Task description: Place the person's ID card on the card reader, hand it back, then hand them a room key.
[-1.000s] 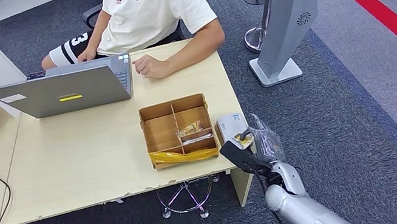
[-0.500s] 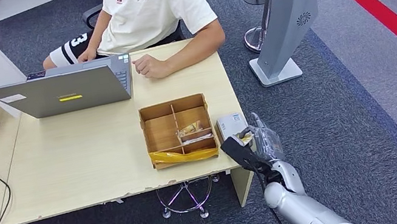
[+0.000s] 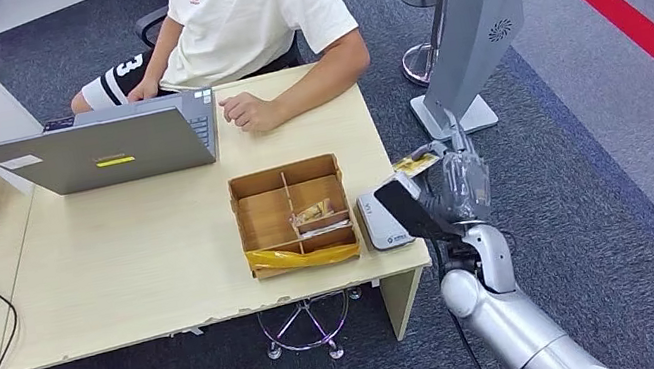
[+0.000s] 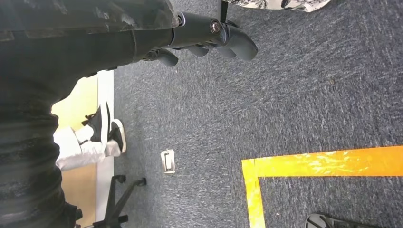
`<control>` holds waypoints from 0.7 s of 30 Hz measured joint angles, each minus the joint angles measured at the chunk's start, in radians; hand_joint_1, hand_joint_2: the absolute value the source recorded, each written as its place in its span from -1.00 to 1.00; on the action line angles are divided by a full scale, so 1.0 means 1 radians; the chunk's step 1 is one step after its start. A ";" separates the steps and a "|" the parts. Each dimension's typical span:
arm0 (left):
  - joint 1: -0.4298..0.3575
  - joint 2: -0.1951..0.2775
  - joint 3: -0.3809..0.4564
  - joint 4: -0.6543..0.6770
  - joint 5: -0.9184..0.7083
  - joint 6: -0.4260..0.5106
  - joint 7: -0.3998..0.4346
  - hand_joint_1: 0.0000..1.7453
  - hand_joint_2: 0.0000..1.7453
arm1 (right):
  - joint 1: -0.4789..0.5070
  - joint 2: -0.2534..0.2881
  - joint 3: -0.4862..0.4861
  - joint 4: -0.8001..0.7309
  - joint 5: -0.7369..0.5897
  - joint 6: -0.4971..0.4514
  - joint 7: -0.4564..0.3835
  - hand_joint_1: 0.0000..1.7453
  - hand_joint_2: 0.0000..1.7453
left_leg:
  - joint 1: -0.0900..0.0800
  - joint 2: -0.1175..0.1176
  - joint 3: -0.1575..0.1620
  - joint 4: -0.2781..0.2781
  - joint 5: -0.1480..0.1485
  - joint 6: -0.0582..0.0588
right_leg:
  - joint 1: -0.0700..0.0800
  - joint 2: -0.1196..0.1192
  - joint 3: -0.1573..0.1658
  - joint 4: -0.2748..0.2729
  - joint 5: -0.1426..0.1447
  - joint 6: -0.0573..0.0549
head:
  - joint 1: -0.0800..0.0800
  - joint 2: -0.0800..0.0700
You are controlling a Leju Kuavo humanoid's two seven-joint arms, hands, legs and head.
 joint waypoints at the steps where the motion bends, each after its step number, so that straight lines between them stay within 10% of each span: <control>1: 0.001 0.000 0.000 0.000 -0.003 -0.005 0.000 -1.00 1.00 | 0.012 -0.008 -0.029 -0.083 0.034 -0.002 0.023 1.00 1.00 | 0.000 0.000 0.000 0.000 0.000 0.000 | 0.000 0.000 0.000 0.000 0.000 0.000 | 0.000 0.000; 11: 0.003 0.005 0.000 0.000 -0.029 -0.037 -0.016 -1.00 1.00 | 0.076 -0.047 -0.181 -0.681 0.194 0.006 0.072 1.00 1.00 | 0.000 0.001 0.000 0.000 0.000 0.000 | 0.000 0.001 0.000 0.000 0.000 0.000 | 0.000 0.000; 21: -0.008 0.011 -0.005 0.000 -0.091 -0.101 -0.077 -1.00 1.00 | -0.112 0.023 0.042 -0.638 0.391 0.220 0.155 1.00 1.00 | 0.000 0.000 -0.002 -0.001 0.002 -0.001 | 0.001 -0.002 -0.001 0.002 0.000 -0.001 | 0.000 0.000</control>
